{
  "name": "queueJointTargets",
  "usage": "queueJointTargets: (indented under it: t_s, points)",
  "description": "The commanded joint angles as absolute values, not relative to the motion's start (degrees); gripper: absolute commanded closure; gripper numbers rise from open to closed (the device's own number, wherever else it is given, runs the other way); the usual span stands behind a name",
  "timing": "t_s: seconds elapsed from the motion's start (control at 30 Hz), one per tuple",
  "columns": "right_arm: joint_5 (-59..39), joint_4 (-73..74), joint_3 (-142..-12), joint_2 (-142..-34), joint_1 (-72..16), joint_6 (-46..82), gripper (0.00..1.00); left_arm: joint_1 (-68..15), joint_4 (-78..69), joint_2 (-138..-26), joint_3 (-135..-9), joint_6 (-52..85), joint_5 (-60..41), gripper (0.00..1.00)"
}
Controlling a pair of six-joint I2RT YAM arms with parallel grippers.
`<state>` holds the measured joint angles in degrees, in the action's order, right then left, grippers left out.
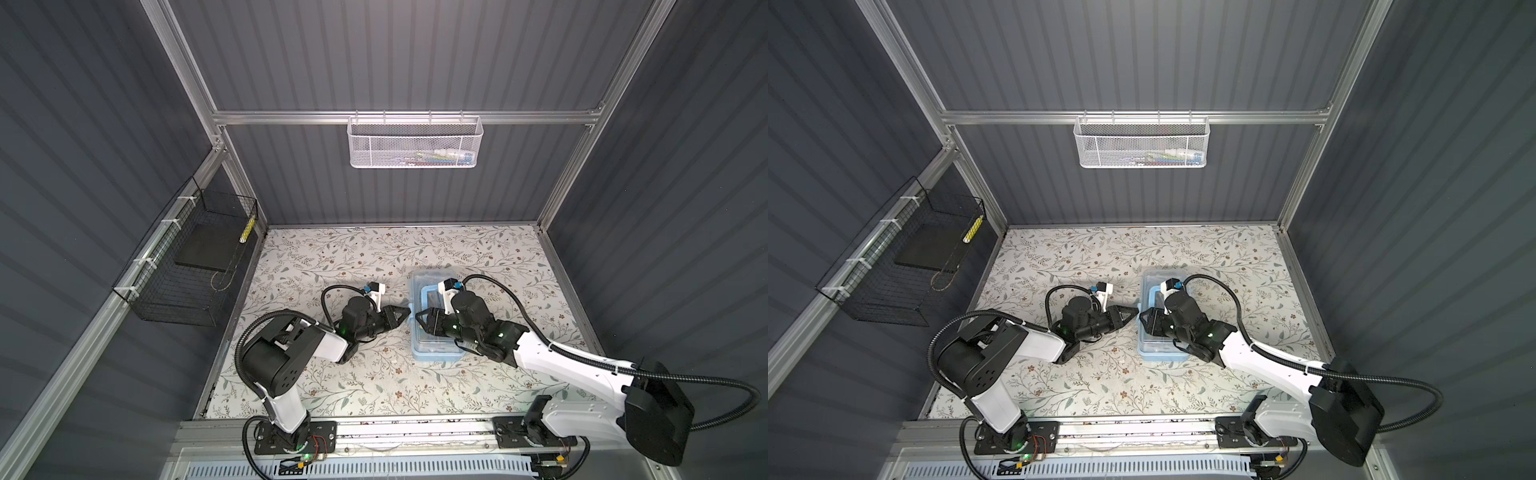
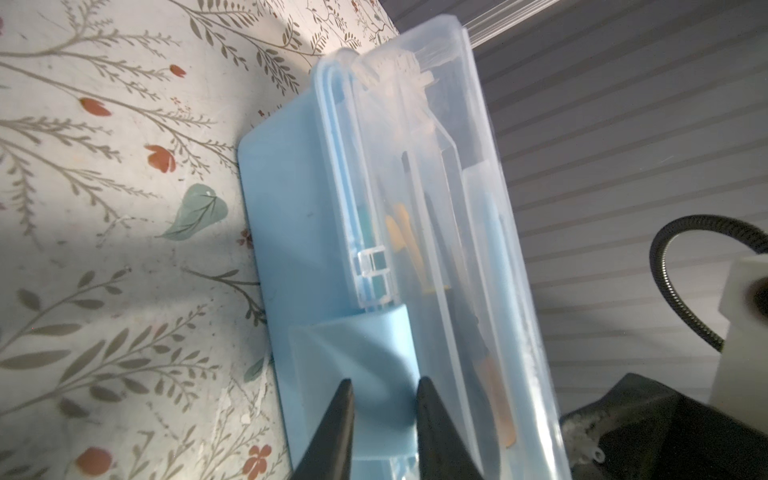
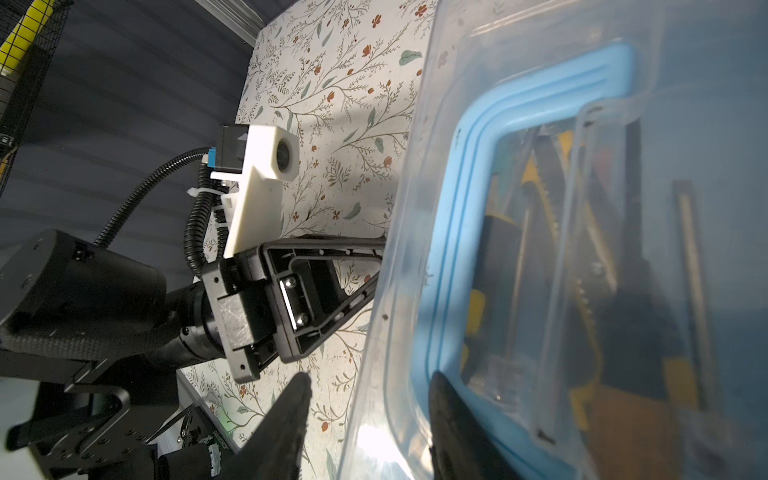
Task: Pack the tool kit
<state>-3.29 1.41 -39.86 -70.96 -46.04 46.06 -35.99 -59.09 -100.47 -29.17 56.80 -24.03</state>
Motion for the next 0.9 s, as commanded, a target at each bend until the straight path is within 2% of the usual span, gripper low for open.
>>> queueJointTargets:
  t_s: [0.0, 0.87]
  points:
    - [-6.4, -9.41, -36.25, -74.17, -46.23, 45.72, 0.52, -38.7, -62.36, -103.74, -27.84, 59.7, -25.35, 0.73]
    - [-13.6, 2.76, -30.06, -80.09, -45.88, 44.84, 0.52, -45.45, -80.65, -115.22, -27.59, 69.5, -21.89, 0.74]
